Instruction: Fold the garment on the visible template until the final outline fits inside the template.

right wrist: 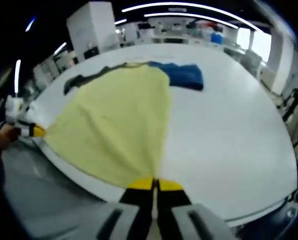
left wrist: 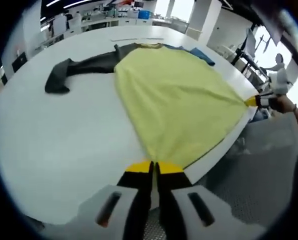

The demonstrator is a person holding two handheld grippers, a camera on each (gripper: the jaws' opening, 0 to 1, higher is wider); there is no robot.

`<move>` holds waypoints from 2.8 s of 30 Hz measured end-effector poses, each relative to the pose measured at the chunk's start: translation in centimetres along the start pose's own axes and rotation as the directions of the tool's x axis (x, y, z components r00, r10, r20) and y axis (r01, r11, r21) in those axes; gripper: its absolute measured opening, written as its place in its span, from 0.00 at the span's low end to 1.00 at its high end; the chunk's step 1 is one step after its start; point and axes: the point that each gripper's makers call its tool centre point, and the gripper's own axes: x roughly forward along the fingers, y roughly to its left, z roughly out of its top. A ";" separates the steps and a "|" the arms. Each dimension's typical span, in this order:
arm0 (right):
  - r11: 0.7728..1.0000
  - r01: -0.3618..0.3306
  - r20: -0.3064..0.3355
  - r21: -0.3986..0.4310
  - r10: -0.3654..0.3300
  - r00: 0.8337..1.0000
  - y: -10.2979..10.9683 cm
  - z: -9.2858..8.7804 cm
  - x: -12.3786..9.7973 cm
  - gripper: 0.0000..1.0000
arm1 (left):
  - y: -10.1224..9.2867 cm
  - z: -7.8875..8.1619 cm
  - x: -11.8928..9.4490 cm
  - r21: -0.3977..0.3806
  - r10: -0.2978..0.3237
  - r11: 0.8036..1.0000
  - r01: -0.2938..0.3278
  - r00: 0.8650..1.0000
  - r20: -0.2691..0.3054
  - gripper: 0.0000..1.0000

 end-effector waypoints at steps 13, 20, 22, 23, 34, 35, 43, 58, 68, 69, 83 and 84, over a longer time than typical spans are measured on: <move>0.995 -0.063 0.024 -0.080 0.065 0.998 0.6 1.1 -0.5 0.39 | 0.4 1.9 -0.8 -0.003 -0.004 1.000 0.005 0.991 0.135 0.39; 0.990 -0.089 0.077 -0.109 0.097 0.992 1.1 3.5 -0.9 0.69 | 1.2 3.4 -1.1 0.008 0.001 1.000 -0.003 0.976 0.216 0.60; 0.987 -0.110 0.093 -0.114 0.121 0.988 1.5 4.2 -1.0 0.76 | 1.2 3.8 -1.0 0.011 0.000 1.000 -0.002 0.972 0.234 0.68; 0.985 -0.127 0.100 -0.116 0.139 0.985 1.9 4.6 -1.1 0.79 | 1.2 4.2 -1.1 0.015 0.002 1.000 -0.006 0.969 0.249 0.71; 0.978 -0.189 0.176 -0.085 0.201 0.964 0.2 9.1 -0.2 0.97 | 1.2 6.1 -1.5 0.022 -0.003 1.000 -0.005 0.946 0.324 0.96; 0.979 -0.189 0.182 -0.078 0.201 0.963 -0.1 9.5 0.0 0.97 | 1.2 6.3 -1.6 0.024 -0.003 1.000 -0.005 0.945 0.328 0.97; 0.981 -0.192 0.259 -0.021 0.191 0.947 -3.5 13.7 1.4 0.92 | 1.7 8.0 -2.1 0.050 0.008 0.998 -0.028 0.933 0.360 0.99; 0.991 -0.121 0.273 0.058 0.100 0.957 -9.4 19.1 6.4 0.59 | 2.4 8.9 -2.1 0.047 0.028 0.998 -0.050 0.920 0.390 0.99; 0.993 -0.056 0.209 0.100 0.034 0.977 -11.1 19.2 9.7 0.35 | 3.6 8.5 -2.1 0.048 0.036 0.997 -0.059 0.921 0.388 0.99; 0.990 -0.055 0.206 0.130 0.027 0.978 -11.1 19.1 9.9 0.33 | 3.7 8.6 -2.2 0.049 0.042 0.997 -0.066 0.918 0.395 0.99; 0.968 -0.071 0.184 0.240 0.026 0.983 -11.1 19.1 10.8 0.11 | 4.6 8.3 -2.8 0.035 0.084 0.994 -0.105 0.917 0.391 0.99; 0.967 -0.071 0.184 0.243 0.026 0.983 -11.9 19.3 11.3 0.11 | 4.6 8.3 -2.9 0.036 0.084 0.994 -0.106 0.917 0.390 0.99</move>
